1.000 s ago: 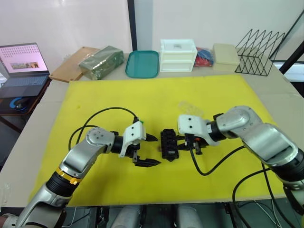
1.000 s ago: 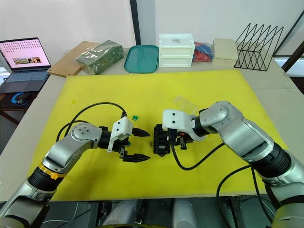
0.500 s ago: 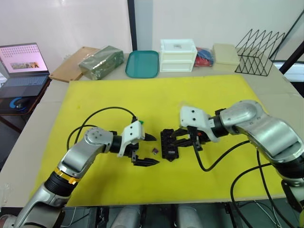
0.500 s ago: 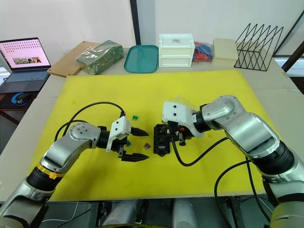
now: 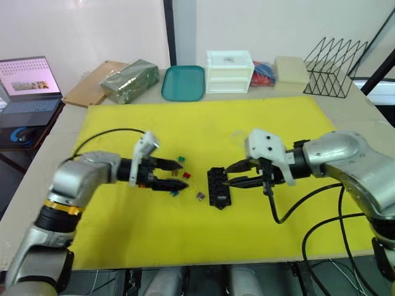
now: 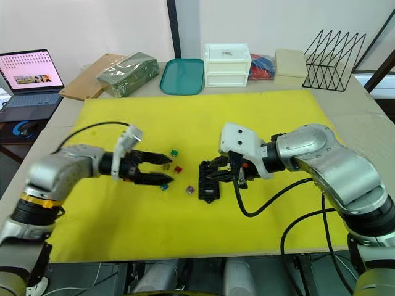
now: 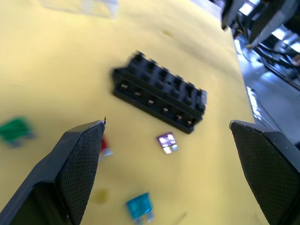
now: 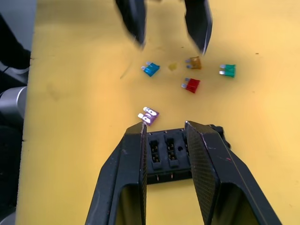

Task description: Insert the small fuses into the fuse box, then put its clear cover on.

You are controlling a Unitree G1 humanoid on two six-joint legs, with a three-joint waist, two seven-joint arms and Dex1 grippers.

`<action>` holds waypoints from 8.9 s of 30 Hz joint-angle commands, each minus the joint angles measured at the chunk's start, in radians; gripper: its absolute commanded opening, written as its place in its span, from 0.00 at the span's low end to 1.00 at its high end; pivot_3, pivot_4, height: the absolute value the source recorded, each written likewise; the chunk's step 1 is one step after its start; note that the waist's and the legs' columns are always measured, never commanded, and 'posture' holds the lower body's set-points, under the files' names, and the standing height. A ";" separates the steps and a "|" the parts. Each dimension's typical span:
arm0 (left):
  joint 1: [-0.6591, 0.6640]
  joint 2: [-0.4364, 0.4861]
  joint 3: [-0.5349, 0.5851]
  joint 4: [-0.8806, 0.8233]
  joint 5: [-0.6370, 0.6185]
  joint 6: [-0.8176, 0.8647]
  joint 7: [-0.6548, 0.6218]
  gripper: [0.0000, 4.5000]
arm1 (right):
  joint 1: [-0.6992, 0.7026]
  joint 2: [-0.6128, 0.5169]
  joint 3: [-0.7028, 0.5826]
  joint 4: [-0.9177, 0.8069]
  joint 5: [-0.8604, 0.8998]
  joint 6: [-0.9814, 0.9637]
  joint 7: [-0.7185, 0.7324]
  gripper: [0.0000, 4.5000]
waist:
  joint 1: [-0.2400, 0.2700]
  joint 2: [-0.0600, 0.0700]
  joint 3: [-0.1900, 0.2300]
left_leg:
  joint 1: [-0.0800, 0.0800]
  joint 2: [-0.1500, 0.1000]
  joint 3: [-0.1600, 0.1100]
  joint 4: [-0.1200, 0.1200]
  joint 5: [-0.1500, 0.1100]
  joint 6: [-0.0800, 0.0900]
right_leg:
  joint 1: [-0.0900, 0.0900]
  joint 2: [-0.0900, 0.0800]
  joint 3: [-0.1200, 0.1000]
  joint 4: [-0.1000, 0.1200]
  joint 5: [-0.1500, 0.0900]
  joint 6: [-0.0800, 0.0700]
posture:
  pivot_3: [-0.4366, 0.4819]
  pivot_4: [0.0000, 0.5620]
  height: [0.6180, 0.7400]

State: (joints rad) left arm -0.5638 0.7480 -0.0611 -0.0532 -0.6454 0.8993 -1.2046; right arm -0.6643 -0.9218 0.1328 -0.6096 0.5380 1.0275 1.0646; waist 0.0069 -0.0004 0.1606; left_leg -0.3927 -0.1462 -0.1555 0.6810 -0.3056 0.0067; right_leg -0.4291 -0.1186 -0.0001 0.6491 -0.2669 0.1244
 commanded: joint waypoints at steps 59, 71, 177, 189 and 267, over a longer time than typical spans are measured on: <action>-0.028 -0.077 -0.171 0.297 0.019 0.329 -0.053 0.25 | 0.015 -0.052 0.007 -0.010 -0.003 -0.102 -0.046 0.32 | 0.004 0.000 0.000 | 0.000 -0.001 0.000 0.001 0.000 0.000 | 0.001 0.000 0.000 0.000 0.000 0.000 | 0.48 0.27 1.00; 0.004 -0.053 -0.141 0.254 0.012 0.246 -0.087 0.01 | 0.018 -0.054 0.012 -0.001 -0.011 -0.111 -0.039 0.32 | 0.002 0.000 0.000 | 0.000 -0.001 0.000 0.001 0.000 0.000 | 0.000 0.000 0.000 0.000 0.000 0.000 | 0.48 0.27 1.00; -0.035 -0.163 -0.100 -0.159 0.025 -0.160 0.055 0.11 | -0.177 0.055 -0.057 0.062 0.449 0.313 -0.290 0.00 | 0.007 0.000 0.000 | 0.000 -0.001 0.000 0.001 0.000 0.000 | 0.001 -0.001 0.000 0.000 0.000 0.000 | 0.48 0.27 1.00; 0.088 -0.189 -0.223 -0.056 0.326 -0.625 0.047 1.00 | -0.119 -0.100 0.240 0.015 0.063 -0.001 -0.113 0.00 | 0.010 0.000 0.000 | -0.001 -0.001 0.001 0.001 0.000 0.000 | 0.000 -0.001 0.000 -0.001 0.000 0.000 | 0.48 0.27 1.00; 0.113 -0.247 -0.234 -0.040 0.441 -0.718 0.060 1.00 | -0.078 0.004 0.282 0.070 -0.267 -0.087 0.064 0.30 | 0.007 0.000 0.000 | 0.000 0.000 0.000 0.001 0.000 0.000 | 0.001 0.000 0.000 -0.001 0.000 0.000 | 0.48 0.27 1.00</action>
State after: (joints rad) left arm -0.4449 0.4997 -0.3019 -0.0812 -0.2056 0.2034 -1.1497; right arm -0.7129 -0.9157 0.4675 -0.5150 0.2499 0.9314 1.1245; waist 0.0142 -0.0009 0.1605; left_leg -0.3926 -0.1467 -0.1552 0.6820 -0.3056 0.0067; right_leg -0.4278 -0.1190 -0.0003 0.6482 -0.2669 0.1245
